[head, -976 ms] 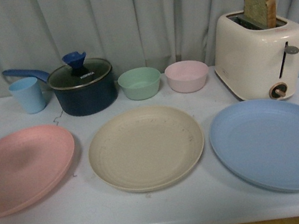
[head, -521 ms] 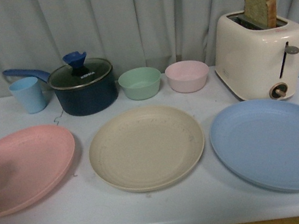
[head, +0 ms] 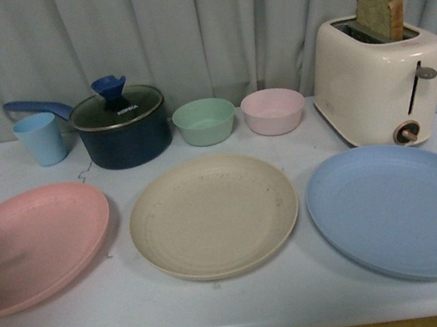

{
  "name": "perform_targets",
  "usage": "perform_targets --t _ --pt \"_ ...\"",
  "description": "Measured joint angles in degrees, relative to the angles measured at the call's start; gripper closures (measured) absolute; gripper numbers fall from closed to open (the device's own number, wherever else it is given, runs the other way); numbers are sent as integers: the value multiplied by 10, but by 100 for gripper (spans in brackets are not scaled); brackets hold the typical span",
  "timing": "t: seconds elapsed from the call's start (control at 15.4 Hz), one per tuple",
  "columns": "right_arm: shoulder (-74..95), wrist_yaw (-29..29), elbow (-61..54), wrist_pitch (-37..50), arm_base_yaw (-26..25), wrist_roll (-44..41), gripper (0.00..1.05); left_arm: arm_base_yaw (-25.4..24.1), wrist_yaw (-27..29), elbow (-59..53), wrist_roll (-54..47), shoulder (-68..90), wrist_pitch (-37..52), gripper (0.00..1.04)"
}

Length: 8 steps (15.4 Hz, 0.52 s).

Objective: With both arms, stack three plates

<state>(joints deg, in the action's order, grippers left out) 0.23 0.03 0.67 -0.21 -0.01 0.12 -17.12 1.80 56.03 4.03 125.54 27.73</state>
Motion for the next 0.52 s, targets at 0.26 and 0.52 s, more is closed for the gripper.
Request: perform_targets --t 0.26,0.52 --pt "0 0 0 0 0 0 6 -13 -22 7 3 -10 -8 102" --pt "0 0 0 0 0 0 6 -57 -21 5 -46 -134 -65 102"
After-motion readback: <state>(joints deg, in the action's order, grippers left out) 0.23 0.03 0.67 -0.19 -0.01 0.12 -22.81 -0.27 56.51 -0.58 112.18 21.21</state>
